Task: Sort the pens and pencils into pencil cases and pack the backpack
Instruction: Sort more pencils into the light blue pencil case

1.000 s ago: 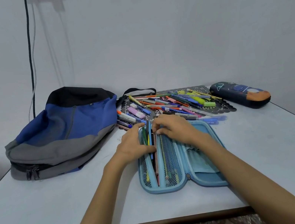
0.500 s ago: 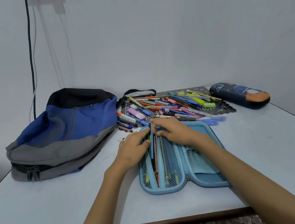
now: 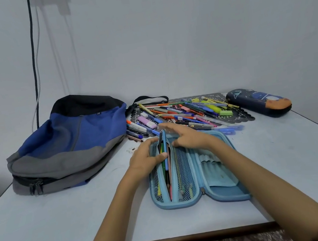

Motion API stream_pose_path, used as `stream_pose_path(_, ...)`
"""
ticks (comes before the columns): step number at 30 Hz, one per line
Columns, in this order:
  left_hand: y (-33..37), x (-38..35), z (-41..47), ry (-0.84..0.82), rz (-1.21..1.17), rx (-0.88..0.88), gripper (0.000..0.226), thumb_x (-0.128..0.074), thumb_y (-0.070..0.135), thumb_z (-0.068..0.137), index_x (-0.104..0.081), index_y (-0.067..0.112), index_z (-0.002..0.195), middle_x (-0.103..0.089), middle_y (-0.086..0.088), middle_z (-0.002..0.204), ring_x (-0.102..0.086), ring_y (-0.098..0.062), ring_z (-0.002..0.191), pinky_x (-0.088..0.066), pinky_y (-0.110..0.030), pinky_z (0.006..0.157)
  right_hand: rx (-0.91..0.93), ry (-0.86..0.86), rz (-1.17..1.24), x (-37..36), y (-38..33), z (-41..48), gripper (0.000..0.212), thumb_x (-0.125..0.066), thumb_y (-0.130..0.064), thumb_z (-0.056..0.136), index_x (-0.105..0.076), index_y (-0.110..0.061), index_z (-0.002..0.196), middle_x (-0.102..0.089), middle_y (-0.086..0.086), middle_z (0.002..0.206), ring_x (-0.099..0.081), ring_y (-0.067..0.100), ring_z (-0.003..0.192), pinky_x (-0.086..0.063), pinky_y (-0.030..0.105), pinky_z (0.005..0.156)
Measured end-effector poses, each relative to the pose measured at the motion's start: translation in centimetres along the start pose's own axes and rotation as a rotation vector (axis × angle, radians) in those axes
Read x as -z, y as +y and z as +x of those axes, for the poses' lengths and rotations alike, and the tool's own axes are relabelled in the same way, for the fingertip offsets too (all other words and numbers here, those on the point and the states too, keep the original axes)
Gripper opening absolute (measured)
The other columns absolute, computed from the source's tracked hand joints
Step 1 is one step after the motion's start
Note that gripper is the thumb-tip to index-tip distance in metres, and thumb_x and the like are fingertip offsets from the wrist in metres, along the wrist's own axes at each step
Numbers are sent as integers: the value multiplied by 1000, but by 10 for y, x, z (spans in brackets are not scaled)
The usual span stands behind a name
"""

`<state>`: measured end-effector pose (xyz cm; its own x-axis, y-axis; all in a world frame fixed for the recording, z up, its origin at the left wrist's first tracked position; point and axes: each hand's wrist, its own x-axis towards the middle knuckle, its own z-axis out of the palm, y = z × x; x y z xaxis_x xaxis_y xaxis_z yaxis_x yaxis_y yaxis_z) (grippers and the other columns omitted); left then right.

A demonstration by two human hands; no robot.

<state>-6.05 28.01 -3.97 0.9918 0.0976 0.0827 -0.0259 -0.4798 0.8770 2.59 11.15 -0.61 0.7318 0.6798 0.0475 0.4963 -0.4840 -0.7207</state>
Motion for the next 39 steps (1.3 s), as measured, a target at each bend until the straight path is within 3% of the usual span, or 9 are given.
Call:
stream_pose_path(3, -1, -2, 2, 20, -65, 34, 57, -81, 34, 74, -55, 34, 125, -54, 3, 133, -56, -24, 119, -45, -48, 102, -51, 28, 34, 1, -7, 7, 59, -39, 9, 89, -39, -14, 144, -39, 6, 150, -37, 20, 139, -30, 39, 114)
stream_pose_path(6, -4, -3, -2, 37, -111, 45, 57, -82, 54, 61, -57, 47, 112, -60, 6, 126, -60, -22, 115, -47, -47, 101, -15, 100, -47, 2, -9, 14, 35, -51, -10, 98, -56, -6, 132, -52, 6, 140, -49, 20, 127, -36, 32, 109)
stream_pose_path(9, -10, -6, -10, 88, -147, -7, 53, -78, 40, 77, -56, 32, 124, -57, 9, 127, -52, -15, 123, -40, -40, 109, 25, 116, -87, -1, -9, 16, 33, -63, -21, 93, -65, -4, 121, -63, 7, 125, -59, 21, 112, -45, 41, 102)
stream_pose_path(12, -8, -8, -13, 112, -182, -29, 52, -72, 47, 75, -57, 31, 122, -57, 10, 124, -52, -14, 123, -40, -37, 109, 66, 118, -177, -4, -9, 15, 39, -68, -25, 90, -65, -6, 123, -64, 9, 122, -59, 21, 112, -46, 37, 99)
stream_pose_path(18, -8, -6, -17, 165, -390, 48, 32, -75, 39, 66, -69, 35, 97, -67, -10, 109, -66, -30, 101, -53, -54, 91, 117, 149, -247, -3, -12, 11, 34, -74, -30, 84, -72, -11, 112, -69, 5, 113, -61, 18, 105, -48, 37, 94)
stream_pose_path(26, 4, -5, -24, 375, 187, -117, 18, -63, 33, 75, -69, 22, 88, -68, 8, 100, -58, -14, 97, -46, -32, 84, 186, 168, -371, -14, -19, 2, 31, -71, -32, 85, -74, -13, 110, -71, 6, 106, -63, 21, 98, -48, 41, 88)
stream_pose_path(32, 5, -5, -21, 398, 291, -139, 8, -65, 24, 82, -67, 17, 80, -67, 5, 102, -59, -15, 95, -46, -32, 80, 190, 120, -318, -13, -22, -8, 25, -69, -28, 88, -74, -14, 108, -73, 3, 104, -64, 16, 97, -49, 37, 88)
stream_pose_path(36, 5, -8, -19, 395, 320, -130, 10, -56, 29, 89, -60, 19, 87, -63, 4, 93, -57, -16, 84, -48, -35, 72, 174, 113, -215, -11, -22, -11, 28, -67, -17, 89, -70, -13, 117, -70, 2, 114, -61, 11, 106, -45, 23, 94)
stream_pose_path(39, 6, -10, -21, 389, 319, -120, 12, -51, 31, 93, -57, 21, 91, -61, 5, 93, -56, -16, 82, -46, -36, 70, 143, 164, -123, -12, -19, -13, 23, -72, -11, 85, -73, -13, 108, -72, 2, 105, -65, 10, 99, -50, 23, 91)
